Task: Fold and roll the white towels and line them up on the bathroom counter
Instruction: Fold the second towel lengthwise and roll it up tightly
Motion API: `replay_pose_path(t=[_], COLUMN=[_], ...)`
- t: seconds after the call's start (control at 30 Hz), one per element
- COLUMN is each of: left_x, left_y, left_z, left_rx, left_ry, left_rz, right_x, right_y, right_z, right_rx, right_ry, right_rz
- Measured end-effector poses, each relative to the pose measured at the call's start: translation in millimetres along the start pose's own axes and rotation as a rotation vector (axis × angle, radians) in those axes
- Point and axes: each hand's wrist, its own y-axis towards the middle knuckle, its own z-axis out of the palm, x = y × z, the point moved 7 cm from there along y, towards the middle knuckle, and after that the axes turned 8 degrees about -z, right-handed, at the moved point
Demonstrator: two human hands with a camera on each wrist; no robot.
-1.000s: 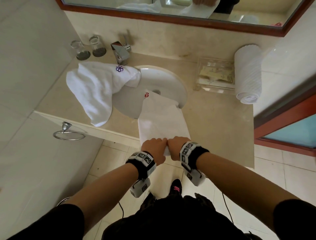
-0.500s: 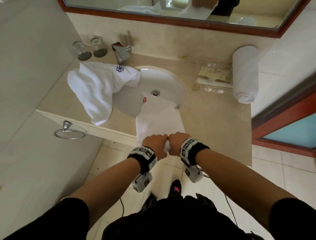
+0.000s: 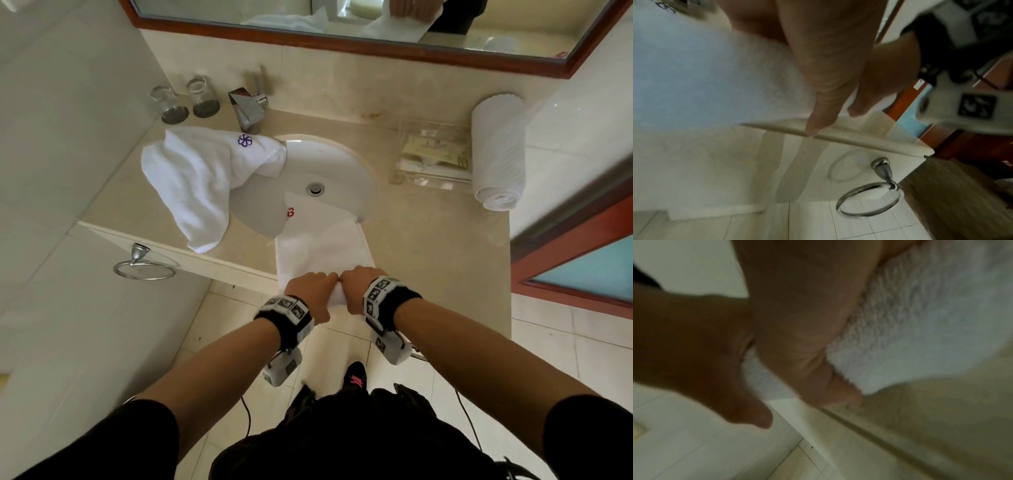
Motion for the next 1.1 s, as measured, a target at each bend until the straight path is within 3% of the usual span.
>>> replay_pose_path(t=[0.1, 0.17, 0.23, 0.33, 0.4, 0.47, 0.53, 0.6, 0.7, 0.8, 0.9, 0.97, 1.03, 1.1], left_x=[6.2, 13.6, 19.6, 21.4, 20.1, 13.9, 8.8, 14.2, 31.0, 35.1, 28.8, 22.4, 22.7, 31.4], left_y=[-6.0, -0.5, 5.9, 5.6, 1.2, -7.4, -15.0, -15.4, -4.6, -5.3, -16.5, -23.9, -26.8, -21.3], left_z=[8.9, 5.2, 1.0, 1.1, 2.0, 1.8, 5.2, 7.7, 6.4, 6.8, 5.1, 8.1, 12.7, 15.8], left_rx=[-0.027, 0.038, 0.138, 0.24, 0.177, 0.033, -0.066, -0.042, 0.117, 0.199, 0.042, -0.068, -0.082, -0.023], left_ry=[-0.07, -0.172, -0.224, -0.131, -0.025, 0.017, 0.012, -0.051, -0.236, -0.269, -0.117, -0.032, -0.031, -0.121], left_rz=[-0.078, -0.123, -0.095, -0.006, 0.002, 0.008, 0.012, -0.069, -0.153, -0.134, -0.108, -0.073, -0.094, -0.165], right_x=[1.4, 10.3, 22.9, 24.2, 19.0, 13.6, 10.6, 13.7, 31.9, 36.6, 28.8, 27.9, 29.4, 34.5], right_y=[3.0, 2.4, -1.9, -5.8, -4.0, -1.5, -0.1, 0.4, -0.2, 2.7, 7.4, 8.4, 8.2, 7.2], right_z=[-5.8, -15.6, -17.7, -2.0, 8.0, 12.1, 7.1, -5.0, -13.4, -7.7, 2.6, 6.9, 3.9, -6.3], right_rx=[0.002, -0.129, -0.244, -0.175, -0.066, 0.038, 0.072, -0.013, -0.19, -0.204, -0.065, 0.006, 0.014, -0.096], right_ry=[-0.059, -0.187, -0.255, -0.123, 0.0, 0.086, 0.123, -0.004, -0.261, -0.186, -0.023, 0.02, -0.016, -0.14], right_rz=[-0.056, -0.09, -0.125, -0.094, -0.051, -0.049, -0.07, -0.123, -0.191, -0.133, -0.063, -0.096, -0.14, -0.169])
